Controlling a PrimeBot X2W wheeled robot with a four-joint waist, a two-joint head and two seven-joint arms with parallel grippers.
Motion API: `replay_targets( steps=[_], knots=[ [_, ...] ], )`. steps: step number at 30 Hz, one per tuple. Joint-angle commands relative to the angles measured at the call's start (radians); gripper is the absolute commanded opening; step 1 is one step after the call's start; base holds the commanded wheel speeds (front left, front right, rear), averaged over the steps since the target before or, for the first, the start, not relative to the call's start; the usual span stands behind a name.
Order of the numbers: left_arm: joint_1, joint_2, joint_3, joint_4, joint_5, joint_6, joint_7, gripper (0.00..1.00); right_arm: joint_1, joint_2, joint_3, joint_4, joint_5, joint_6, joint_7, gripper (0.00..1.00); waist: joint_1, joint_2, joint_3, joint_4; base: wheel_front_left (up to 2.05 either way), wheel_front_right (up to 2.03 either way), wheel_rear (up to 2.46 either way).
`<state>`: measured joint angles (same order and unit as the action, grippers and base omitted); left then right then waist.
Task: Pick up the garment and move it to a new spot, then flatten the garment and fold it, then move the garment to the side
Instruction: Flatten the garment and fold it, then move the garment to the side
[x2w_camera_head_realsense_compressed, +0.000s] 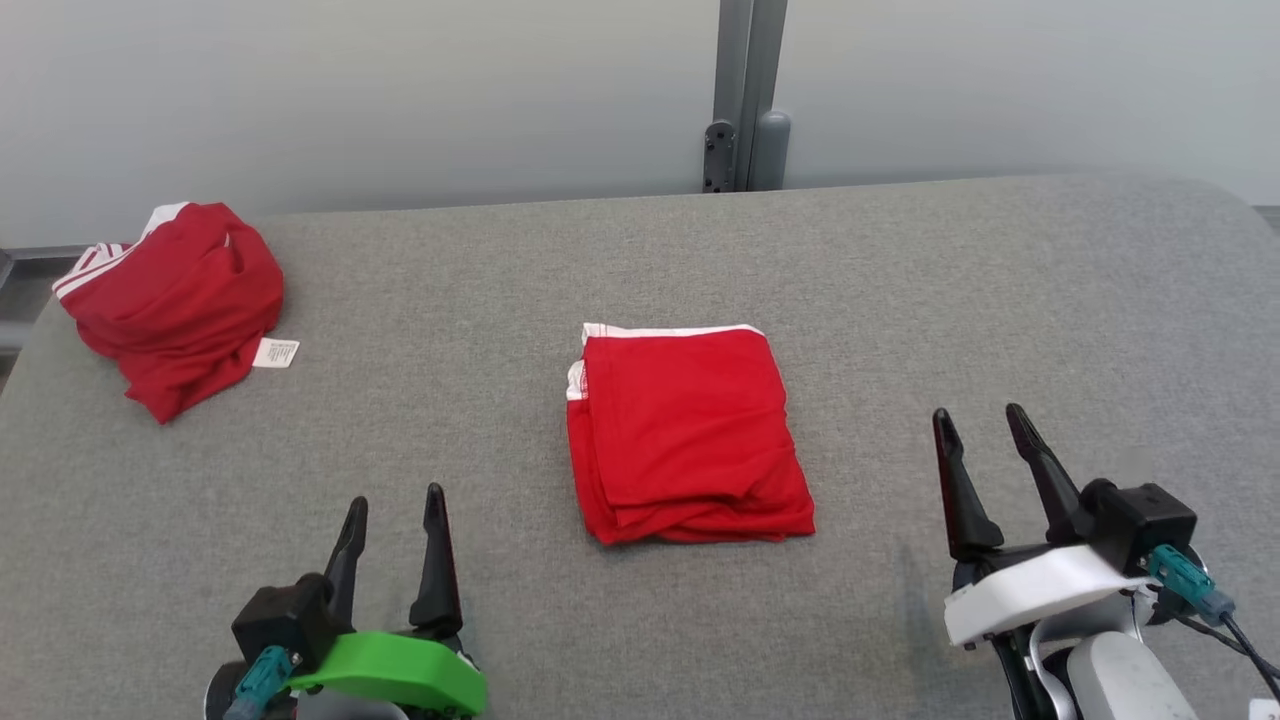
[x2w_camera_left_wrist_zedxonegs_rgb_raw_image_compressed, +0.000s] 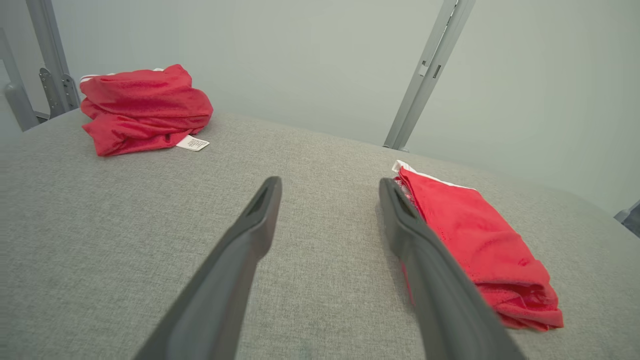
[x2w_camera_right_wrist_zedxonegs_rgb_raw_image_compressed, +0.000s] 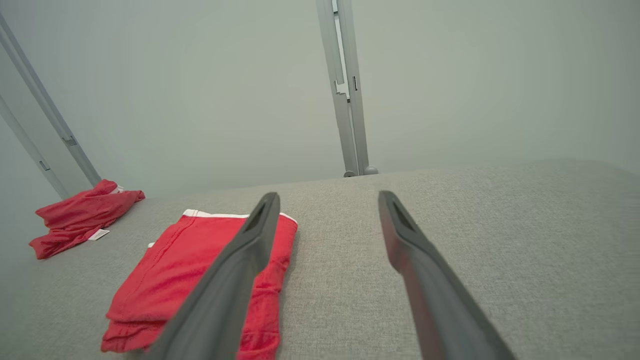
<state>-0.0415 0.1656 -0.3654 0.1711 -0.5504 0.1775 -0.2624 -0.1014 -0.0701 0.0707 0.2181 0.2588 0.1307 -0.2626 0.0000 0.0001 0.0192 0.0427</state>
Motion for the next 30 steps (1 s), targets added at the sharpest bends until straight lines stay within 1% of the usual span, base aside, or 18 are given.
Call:
replay_targets(
  steps=[1,5,12,17,30],
  knots=[
    [0.024,0.002,0.016,-0.001,0.017,0.0,-0.003,1.0,0.025,0.004,-0.014,-0.013,-0.008,0.0,-0.003,1.0,0.0,-0.0001,-0.018,-0.016,0.0,0.0,0.0],
    [0.049,-0.011,0.052,0.001,0.043,-0.014,-0.003,1.0,0.051,0.012,-0.025,-0.02,0.001,0.0,-0.003,1.0,0.0,-0.0001,-0.025,-0.021,0.0,0.0,0.0],
    [0.061,-0.031,0.085,0.02,0.096,-0.041,-0.002,1.0,0.054,0.017,-0.015,-0.004,0.004,0.0,-0.003,1.0,0.0,-0.0001,-0.034,-0.02,0.0,0.0,0.0],
    [0.063,-0.045,0.101,0.033,0.108,-0.059,-0.002,1.0,0.056,0.018,-0.01,-0.001,0.009,0.0,-0.003,1.0,0.0,-0.0001,-0.035,-0.017,0.0,0.0,0.0],
    [0.063,-0.071,0.126,0.053,0.14,-0.086,-0.002,1.0,0.045,0.019,-0.017,0.009,0.006,0.0,0.005,1.0,0.0,-0.0001,-0.034,-0.004,0.0,0.0,0.0]
  ],
)
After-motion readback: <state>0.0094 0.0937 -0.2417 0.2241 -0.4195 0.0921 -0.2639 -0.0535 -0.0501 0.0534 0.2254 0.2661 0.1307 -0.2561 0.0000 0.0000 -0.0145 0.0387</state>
